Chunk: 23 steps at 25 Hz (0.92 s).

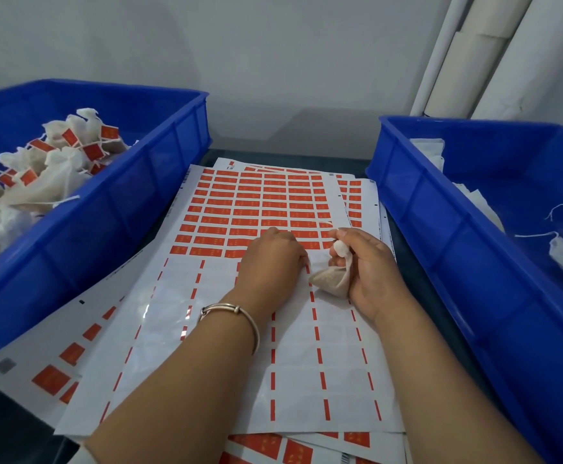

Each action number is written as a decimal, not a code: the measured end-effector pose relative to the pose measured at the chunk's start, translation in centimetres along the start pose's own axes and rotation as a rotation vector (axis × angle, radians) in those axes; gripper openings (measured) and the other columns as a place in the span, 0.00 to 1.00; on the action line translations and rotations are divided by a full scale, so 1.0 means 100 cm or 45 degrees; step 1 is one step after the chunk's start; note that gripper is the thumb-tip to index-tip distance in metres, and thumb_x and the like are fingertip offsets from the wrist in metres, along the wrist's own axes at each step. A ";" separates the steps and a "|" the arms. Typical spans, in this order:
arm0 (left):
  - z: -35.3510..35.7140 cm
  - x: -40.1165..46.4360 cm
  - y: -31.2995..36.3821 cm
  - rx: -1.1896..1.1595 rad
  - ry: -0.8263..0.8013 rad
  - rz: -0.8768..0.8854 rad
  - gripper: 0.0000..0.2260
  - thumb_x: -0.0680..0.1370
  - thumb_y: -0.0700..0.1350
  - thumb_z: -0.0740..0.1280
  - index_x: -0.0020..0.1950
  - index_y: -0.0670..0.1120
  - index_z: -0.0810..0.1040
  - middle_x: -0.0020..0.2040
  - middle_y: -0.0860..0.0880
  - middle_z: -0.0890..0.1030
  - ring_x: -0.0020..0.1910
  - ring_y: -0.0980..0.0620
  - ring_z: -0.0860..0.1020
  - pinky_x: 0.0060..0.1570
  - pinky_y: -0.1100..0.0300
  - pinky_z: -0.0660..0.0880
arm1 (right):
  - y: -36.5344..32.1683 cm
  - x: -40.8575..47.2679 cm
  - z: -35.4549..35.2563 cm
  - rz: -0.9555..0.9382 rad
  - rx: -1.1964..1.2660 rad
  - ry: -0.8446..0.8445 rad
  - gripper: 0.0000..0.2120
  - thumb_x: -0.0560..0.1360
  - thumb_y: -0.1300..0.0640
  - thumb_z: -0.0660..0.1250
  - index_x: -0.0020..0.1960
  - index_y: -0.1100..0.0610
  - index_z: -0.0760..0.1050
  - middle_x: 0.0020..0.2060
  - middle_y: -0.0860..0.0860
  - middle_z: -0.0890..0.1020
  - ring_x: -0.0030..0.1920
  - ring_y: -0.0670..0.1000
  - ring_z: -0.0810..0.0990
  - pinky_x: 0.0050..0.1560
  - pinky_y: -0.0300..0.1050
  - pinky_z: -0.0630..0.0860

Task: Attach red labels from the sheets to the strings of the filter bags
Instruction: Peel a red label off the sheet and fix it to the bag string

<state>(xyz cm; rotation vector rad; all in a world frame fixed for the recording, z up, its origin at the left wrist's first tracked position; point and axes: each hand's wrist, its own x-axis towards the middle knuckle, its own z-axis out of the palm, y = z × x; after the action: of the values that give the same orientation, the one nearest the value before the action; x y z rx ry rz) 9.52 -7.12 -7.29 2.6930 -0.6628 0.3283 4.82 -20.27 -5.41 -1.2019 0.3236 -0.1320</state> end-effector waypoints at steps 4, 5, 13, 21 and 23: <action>0.002 0.001 -0.001 -0.039 0.009 -0.059 0.10 0.79 0.45 0.62 0.57 0.48 0.81 0.54 0.50 0.80 0.51 0.51 0.74 0.56 0.60 0.72 | 0.000 0.002 -0.002 0.010 0.018 -0.008 0.11 0.76 0.55 0.67 0.39 0.47 0.85 0.49 0.51 0.85 0.43 0.50 0.82 0.41 0.44 0.78; 0.000 0.001 -0.003 -0.115 0.002 -0.118 0.10 0.79 0.45 0.62 0.58 0.48 0.80 0.56 0.49 0.80 0.52 0.51 0.75 0.56 0.60 0.71 | 0.001 0.002 -0.002 0.016 0.022 -0.010 0.10 0.76 0.55 0.67 0.39 0.48 0.85 0.50 0.51 0.85 0.42 0.50 0.82 0.41 0.44 0.77; 0.000 0.002 -0.009 -0.002 -0.425 -0.094 0.29 0.77 0.61 0.59 0.75 0.53 0.58 0.76 0.53 0.56 0.75 0.48 0.55 0.71 0.49 0.55 | 0.004 0.007 -0.005 0.022 0.034 -0.005 0.08 0.76 0.55 0.68 0.41 0.50 0.84 0.50 0.52 0.84 0.40 0.49 0.82 0.40 0.44 0.77; -0.007 0.001 0.001 0.082 -0.224 -0.090 0.16 0.79 0.56 0.59 0.63 0.53 0.77 0.55 0.51 0.80 0.46 0.51 0.77 0.48 0.60 0.73 | 0.005 0.008 -0.007 0.034 0.087 -0.083 0.08 0.76 0.54 0.67 0.55 0.52 0.79 0.49 0.49 0.85 0.48 0.53 0.85 0.40 0.46 0.81; -0.010 0.001 0.002 0.114 -0.205 -0.061 0.15 0.80 0.55 0.58 0.59 0.52 0.79 0.47 0.52 0.81 0.39 0.52 0.74 0.43 0.62 0.73 | 0.005 0.008 -0.007 0.031 0.105 -0.090 0.09 0.76 0.55 0.67 0.56 0.53 0.79 0.49 0.50 0.85 0.48 0.54 0.85 0.40 0.47 0.81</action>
<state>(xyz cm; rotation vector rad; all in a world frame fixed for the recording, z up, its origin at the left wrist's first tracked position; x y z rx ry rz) 9.33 -6.98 -6.33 2.8376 -0.6416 0.1328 5.28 -20.94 -6.20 -1.1183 0.2684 -0.0807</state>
